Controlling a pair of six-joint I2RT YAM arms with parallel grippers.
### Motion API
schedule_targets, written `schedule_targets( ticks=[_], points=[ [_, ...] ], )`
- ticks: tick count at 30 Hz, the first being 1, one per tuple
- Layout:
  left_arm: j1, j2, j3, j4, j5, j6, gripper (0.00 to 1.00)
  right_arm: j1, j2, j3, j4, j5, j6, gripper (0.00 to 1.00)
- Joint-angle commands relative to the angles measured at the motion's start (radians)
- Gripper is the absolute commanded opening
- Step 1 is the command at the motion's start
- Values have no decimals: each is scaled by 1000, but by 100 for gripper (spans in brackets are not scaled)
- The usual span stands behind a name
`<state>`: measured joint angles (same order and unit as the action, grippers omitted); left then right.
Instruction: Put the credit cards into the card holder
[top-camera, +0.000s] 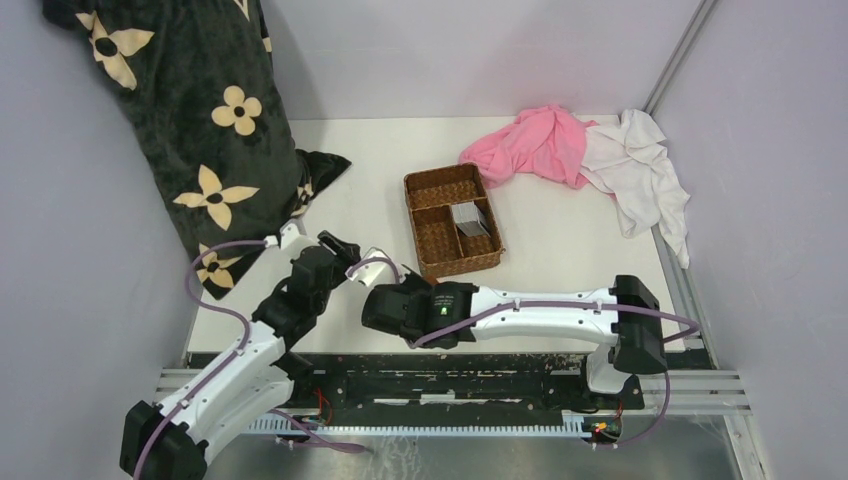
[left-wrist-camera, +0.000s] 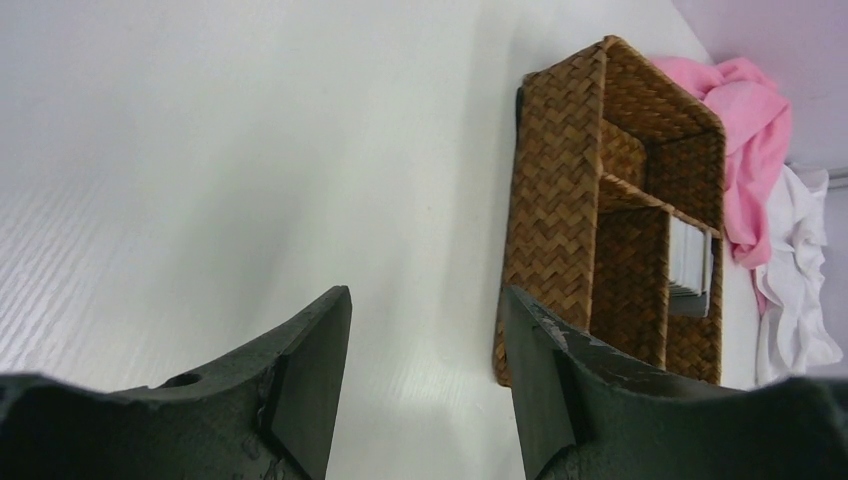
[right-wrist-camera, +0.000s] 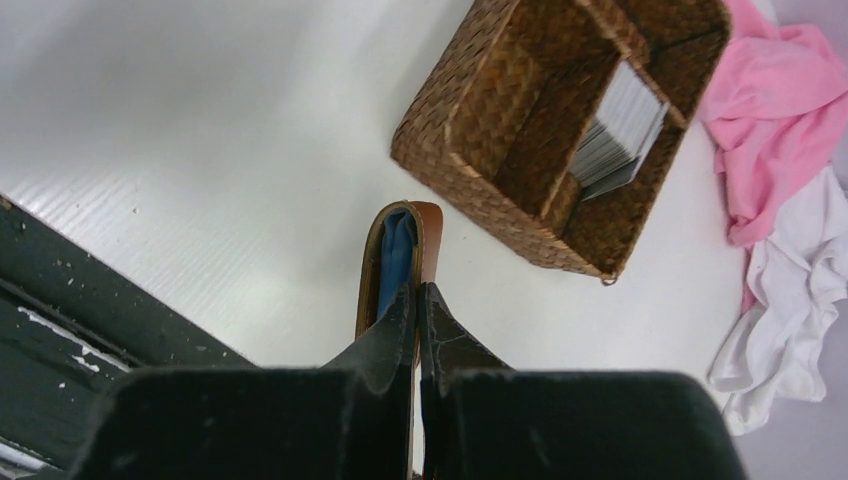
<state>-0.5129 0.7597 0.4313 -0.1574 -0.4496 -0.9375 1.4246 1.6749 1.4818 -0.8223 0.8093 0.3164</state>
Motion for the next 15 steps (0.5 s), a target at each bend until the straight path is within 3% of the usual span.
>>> schedule_targets(
  ticks=[1, 6, 15],
  points=[
    [-2, -66, -26, -76, -69, -102, 64, 3, -30, -29, 97, -46, 48, 1],
    [-3, -182, -56, -113, -121, -118, 63, -27, -111, -53, 168, -274, 107, 1],
    [-3, -270, -104, -78, -155, -116, 62, -224, -206, -220, 410, -729, 255, 1]
  ],
)
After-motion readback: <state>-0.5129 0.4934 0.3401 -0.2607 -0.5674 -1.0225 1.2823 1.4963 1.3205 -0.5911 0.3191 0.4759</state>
